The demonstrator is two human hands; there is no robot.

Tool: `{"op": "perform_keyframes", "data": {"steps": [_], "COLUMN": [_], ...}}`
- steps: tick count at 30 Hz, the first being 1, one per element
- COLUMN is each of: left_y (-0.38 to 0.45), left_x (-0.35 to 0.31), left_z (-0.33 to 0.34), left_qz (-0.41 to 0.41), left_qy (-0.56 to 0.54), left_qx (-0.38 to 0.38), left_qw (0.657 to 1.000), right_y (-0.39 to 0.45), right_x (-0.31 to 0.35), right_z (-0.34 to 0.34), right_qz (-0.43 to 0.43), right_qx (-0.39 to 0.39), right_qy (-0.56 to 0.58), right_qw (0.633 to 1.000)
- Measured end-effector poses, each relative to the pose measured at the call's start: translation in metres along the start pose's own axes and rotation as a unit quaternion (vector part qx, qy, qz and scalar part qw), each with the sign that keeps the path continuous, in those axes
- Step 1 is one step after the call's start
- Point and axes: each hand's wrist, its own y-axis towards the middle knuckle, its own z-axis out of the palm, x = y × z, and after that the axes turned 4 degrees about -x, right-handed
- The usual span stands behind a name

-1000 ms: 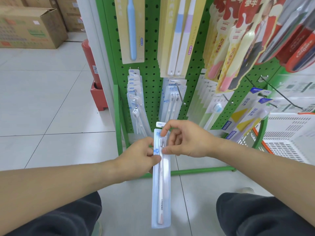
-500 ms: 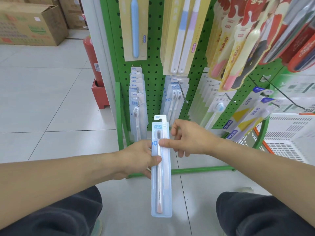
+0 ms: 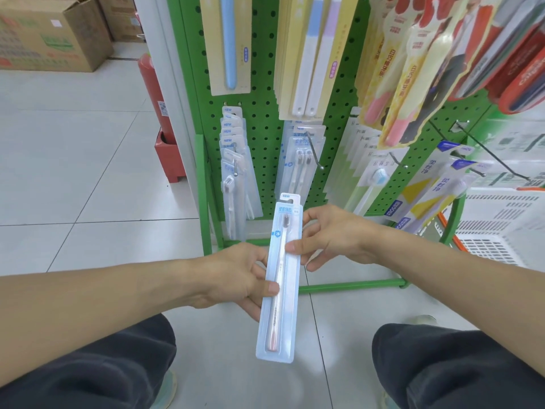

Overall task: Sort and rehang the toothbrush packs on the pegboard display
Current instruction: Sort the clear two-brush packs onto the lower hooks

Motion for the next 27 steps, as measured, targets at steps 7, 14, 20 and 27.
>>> {"op": "perform_keyframes", "data": {"steps": [7,14,20,27], "left_y": [0.000,0.000,-0.008,-0.007], "left_x": [-0.001,-0.003,-0.006,-0.005], "left_z": [0.003,0.002,0.003,0.001], "left_qz": [0.000,0.018,0.017,0.006], "left_qy": [0.006,0.007,0.101,0.191], "left_qx": [-0.001,-0.047,0.022,0.006], "left_qw": [1.000,0.999,0.994,0.982], "right_y": [0.000,-0.004,-0.003,-0.003], "right_x": [0.002,-0.006,-0.009,-0.007], "right_z": [0.003,0.015,0.017,0.021], "right_qz": [0.007,0.040,0.059,0.048], "right_qx": [-0.053,0.110,0.127,0.085], "right_qy": [0.018,-0.072,-0.057,-0.015], "right_qw": [0.998,0.991,0.988,0.995]}}
